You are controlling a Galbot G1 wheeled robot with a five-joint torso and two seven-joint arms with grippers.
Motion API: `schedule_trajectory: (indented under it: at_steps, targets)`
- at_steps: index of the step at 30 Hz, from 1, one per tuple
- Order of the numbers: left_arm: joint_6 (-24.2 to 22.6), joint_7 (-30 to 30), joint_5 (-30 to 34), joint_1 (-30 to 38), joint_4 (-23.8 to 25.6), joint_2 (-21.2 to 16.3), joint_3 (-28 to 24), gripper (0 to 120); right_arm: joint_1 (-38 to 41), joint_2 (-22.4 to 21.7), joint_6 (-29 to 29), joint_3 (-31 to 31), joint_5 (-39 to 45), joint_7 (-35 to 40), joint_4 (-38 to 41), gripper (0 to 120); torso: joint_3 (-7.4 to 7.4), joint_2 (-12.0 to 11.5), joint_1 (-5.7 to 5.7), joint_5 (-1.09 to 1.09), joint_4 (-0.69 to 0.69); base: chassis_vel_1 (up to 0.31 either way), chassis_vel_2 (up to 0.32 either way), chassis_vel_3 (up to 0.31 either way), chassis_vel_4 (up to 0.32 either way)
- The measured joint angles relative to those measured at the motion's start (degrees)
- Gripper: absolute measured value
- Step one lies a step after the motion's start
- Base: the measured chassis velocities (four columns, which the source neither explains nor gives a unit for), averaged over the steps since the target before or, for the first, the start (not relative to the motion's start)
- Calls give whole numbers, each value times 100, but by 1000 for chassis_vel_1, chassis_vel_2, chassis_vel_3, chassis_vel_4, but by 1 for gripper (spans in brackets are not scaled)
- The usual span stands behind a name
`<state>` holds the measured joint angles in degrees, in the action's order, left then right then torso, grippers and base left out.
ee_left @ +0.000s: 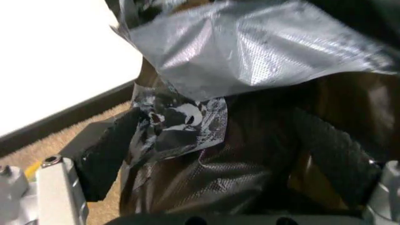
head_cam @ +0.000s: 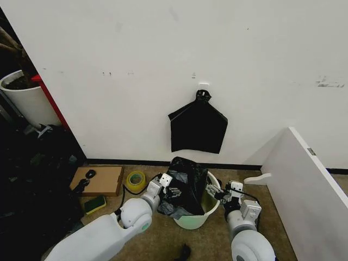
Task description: Place the garbage bag over the trash bin.
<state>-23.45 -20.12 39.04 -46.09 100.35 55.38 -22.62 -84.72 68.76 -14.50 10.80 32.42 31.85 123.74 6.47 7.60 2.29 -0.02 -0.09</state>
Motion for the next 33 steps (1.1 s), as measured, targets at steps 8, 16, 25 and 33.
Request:
schedule_trajectory:
  at_steps: [8, 16, 25, 33]
  targets:
    - [-41, -32, 218, 141, -382, 274, -52, 94, -6, 1, 0, 11, 10, 7, 3, 100, 0, 0, 0, 0, 0, 0, 0, 0, 0]
    - [-322, -178, 720, 280, -520, 470, -57, 84, -2, -8, -1, 6, 15, 17, 3, 100, 0, 0, 0, 0, 0, 0, 0, 0, 0]
    - [-949, -415, 1082, 476, -592, 562, -63, 49, -17, -18, -3, 1, 15, 20, 11, 100, 0, 0, 0, 0, 0, 0, 0, 0, 0]
    - [-1169, -572, 1305, 565, -746, 651, -49, 22, -5, -30, -5, -19, 15, 21, 12, 100, 0, 0, 0, 0, 0, 0, 0, 0, 0]
